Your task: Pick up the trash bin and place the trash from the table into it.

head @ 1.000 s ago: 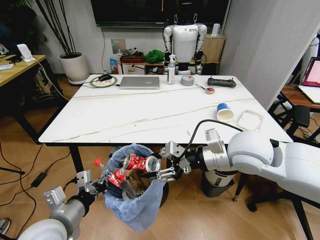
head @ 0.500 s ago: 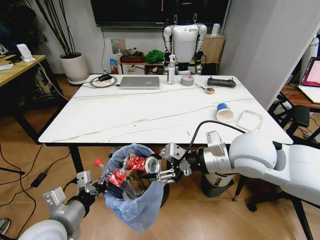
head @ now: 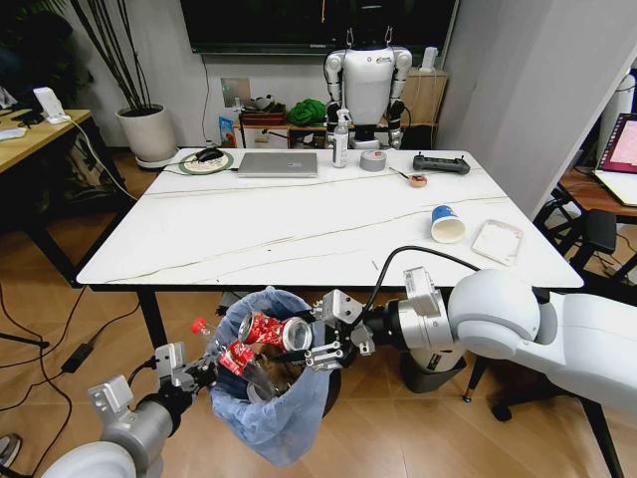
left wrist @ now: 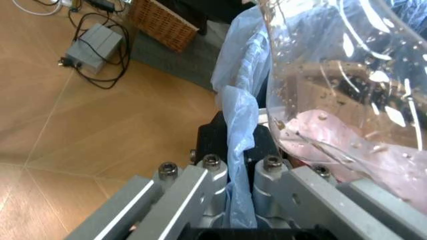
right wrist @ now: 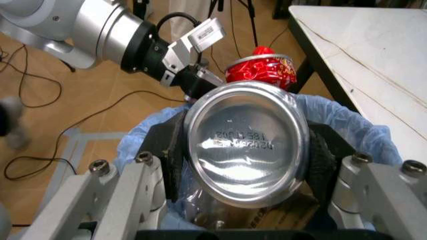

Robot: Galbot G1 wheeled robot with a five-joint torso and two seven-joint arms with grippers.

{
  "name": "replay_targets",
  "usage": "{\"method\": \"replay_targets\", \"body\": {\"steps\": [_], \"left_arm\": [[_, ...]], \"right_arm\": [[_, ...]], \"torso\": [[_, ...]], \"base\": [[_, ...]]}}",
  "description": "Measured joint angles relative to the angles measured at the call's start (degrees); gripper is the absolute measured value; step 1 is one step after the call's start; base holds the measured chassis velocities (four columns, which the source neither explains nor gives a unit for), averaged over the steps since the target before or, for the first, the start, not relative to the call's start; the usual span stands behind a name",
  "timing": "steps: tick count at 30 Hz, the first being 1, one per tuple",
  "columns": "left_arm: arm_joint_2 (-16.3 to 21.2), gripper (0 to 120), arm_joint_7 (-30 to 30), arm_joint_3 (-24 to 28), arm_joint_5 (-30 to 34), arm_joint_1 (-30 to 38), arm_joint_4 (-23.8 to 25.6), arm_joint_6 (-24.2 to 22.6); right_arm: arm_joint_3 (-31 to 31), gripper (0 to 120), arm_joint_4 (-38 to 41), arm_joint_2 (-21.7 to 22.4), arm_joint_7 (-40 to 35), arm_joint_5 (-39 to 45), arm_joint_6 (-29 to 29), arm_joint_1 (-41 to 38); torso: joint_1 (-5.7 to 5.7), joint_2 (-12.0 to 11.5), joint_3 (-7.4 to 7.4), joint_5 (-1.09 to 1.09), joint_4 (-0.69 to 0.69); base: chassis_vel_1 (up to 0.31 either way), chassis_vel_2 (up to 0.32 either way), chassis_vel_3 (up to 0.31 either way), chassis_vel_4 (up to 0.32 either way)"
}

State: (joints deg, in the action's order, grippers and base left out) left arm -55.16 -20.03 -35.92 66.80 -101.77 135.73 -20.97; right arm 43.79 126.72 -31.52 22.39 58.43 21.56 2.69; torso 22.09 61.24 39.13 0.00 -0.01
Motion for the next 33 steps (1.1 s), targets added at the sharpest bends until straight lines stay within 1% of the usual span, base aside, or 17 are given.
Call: {"method": "replay_targets", "body": {"steps": [9, 19, 21, 26, 27, 28, 29, 33], "left_arm": [[0.0, 0, 0.0, -0.6, 0.1, -0.3, 0.2, 0.0], [-0.1, 0, 0.1, -0.6, 0.3, -0.4, 0.2, 0.0], [-0.3, 0, 0.1, -0.4, 0.3, -0.5, 0.2, 0.0], [-0.3, 0, 0.1, -0.5, 0.3, -0.7, 0.3, -0.1], [-0.3, 0, 0.1, -0.5, 0.3, -0.7, 0.3, -0.1], [-0.4, 0, 0.1, -0.5, 0.4, -0.7, 0.4, -0.1], [-0.4, 0, 0.1, -0.5, 0.4, -0.7, 0.4, -0.1], [-0.4, 0, 0.1, -0.5, 0.4, -0.6, 0.4, -0.1]], "right_arm": [[1.6, 49, -1.6, -2.7, 0.2, 0.0, -0.4, -1.2], [2.1, 49, -2.2, -3.6, 0.3, 0.0, -0.9, -1.4], [2.2, 54, -2.2, -3.6, 0.4, -0.1, -1.0, -1.4], [2.2, 75, -2.5, -3.6, 0.6, -0.2, -1.1, -1.3], [2.2, 75, -2.5, -3.6, 0.6, -0.2, -1.1, -1.3], [2.2, 79, -2.6, -3.6, 0.6, -0.2, -1.1, -1.2], [2.2, 84, -2.6, -3.6, 0.7, -0.3, -1.1, -1.1], [2.2, 97, -2.8, -3.7, 0.8, -0.4, -1.1, -1.1]], "torso": [[0.0, 0.0, 0.01, 0.0, 0.01], [0.0, 0.0, 0.01, 0.0, 0.0], [0.0, 0.0, 0.01, 0.0, 0.0], [0.0, 0.0, 0.0, 0.0, 0.0], [0.0, 0.0, 0.0, 0.0, 0.0], [0.0, 0.0, 0.0, 0.0, 0.0], [0.0, 0.0, 0.0, 0.0, 0.0], [0.0, 0.0, 0.0, 0.0, 0.0]], "base": [[0.0, 0.0, 0.0, 0.0], [0.0, 0.0, 0.0, 0.0], [0.0, 0.0, 0.0, 0.0], [0.0, 0.0, 0.0, 0.0], [0.0, 0.0, 0.0, 0.0], [0.0, 0.0, 0.0, 0.0], [0.0, 0.0, 0.0, 0.0], [0.0, 0.0, 0.0, 0.0]]}}
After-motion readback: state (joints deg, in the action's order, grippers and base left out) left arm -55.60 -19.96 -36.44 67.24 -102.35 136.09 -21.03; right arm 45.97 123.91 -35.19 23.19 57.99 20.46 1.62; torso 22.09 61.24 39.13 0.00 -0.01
